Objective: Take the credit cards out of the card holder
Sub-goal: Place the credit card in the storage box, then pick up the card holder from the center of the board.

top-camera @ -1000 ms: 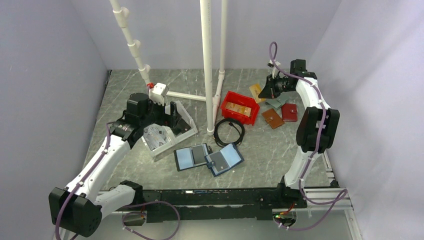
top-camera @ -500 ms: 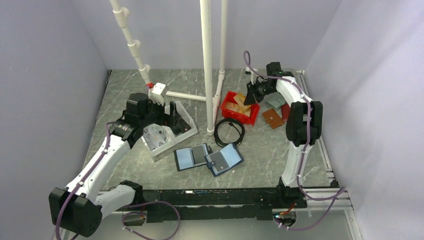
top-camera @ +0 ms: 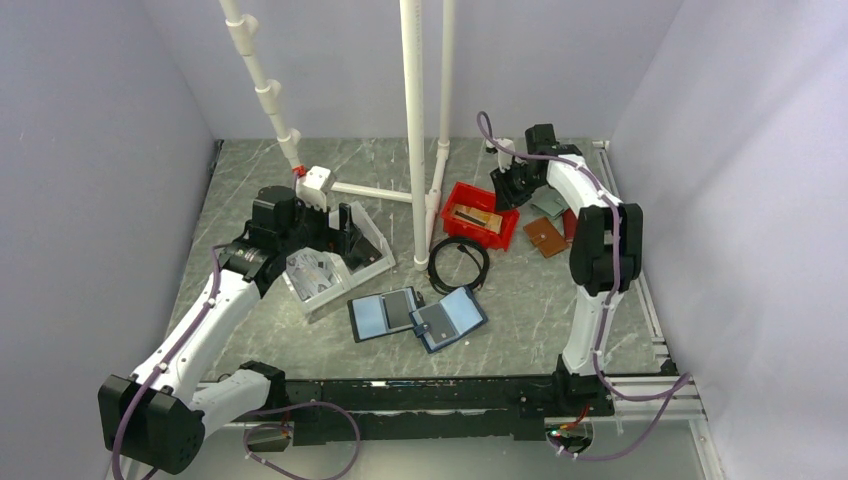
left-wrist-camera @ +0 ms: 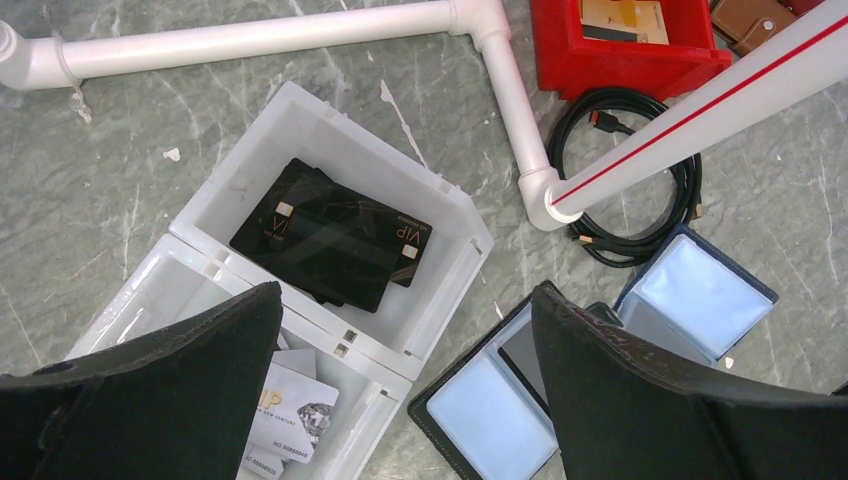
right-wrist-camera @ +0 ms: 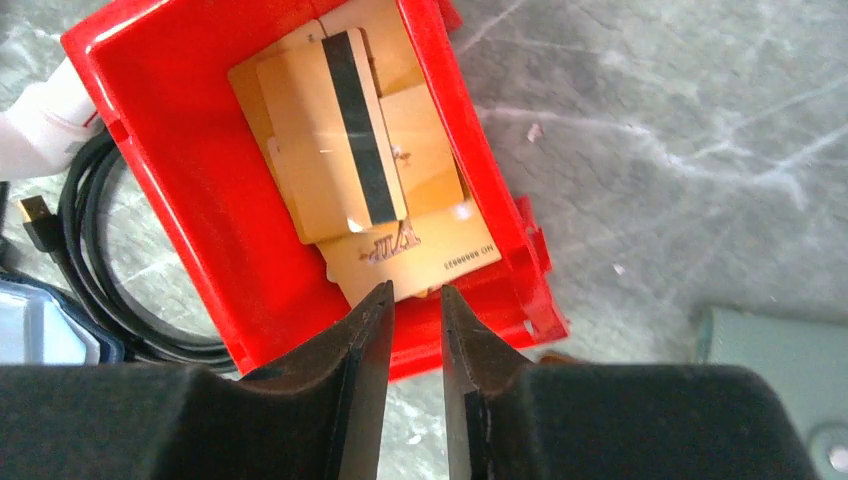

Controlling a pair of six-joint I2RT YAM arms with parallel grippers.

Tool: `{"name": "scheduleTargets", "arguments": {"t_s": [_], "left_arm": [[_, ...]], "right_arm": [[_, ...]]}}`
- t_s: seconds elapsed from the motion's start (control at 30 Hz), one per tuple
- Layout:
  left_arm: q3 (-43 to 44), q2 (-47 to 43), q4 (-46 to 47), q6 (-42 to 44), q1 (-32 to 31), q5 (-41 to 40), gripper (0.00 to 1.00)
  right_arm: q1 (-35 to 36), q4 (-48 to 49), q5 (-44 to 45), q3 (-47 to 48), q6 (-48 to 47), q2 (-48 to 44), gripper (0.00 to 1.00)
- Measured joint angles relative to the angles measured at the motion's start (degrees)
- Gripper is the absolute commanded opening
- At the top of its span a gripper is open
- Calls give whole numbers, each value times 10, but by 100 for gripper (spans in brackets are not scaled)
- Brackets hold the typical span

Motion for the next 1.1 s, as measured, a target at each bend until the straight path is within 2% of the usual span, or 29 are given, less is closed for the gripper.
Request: {"name": "scheduleTargets", "arguments": {"t_s": [0.23, 0.33, 0.43, 0.47, 0.53, 0.57, 0.67, 0.73, 0.8, 0.9, 1.0, 1.1], "left_arm": [[0, 0, 0, -1, 4, 10, 99], [-6, 0, 2, -5, 6, 25, 99], [-14, -2, 6, -13, 7, 45, 99], [-17, -2, 6, -16, 7, 57, 99], [-23, -6, 12, -26, 7, 81, 99], [-28, -9, 14, -35, 7, 94, 99], [-39, -22, 19, -80, 7, 135, 99], [-48, -29, 24, -122, 7, 161, 99], [-67, -37, 44, -174, 7, 191, 99], [-119, -56, 87, -260, -5, 219, 98], [-168, -81, 107, -323, -61, 206, 95], [-191, -94, 123, -369, -177, 154, 88]], "right_arm": [[-1, 13, -1, -61, -10, -104, 26], [-1, 25, -33, -110, -24, -184, 33], [-1, 47, -71, -182, -36, -288, 52], [-2, 61, -87, -211, -41, -330, 64], [-3, 90, -126, -279, -53, -424, 96], [-7, 97, -144, -303, -53, -459, 99], [-15, 128, -229, -390, -80, -575, 100], [-14, 128, -287, -429, -86, -610, 100], [-3, 122, -324, -456, -100, -609, 100], [34, 106, -332, -487, -123, -582, 98], [90, 103, -316, -523, -139, -568, 97], [142, 100, -287, -536, -159, -565, 93]]}}
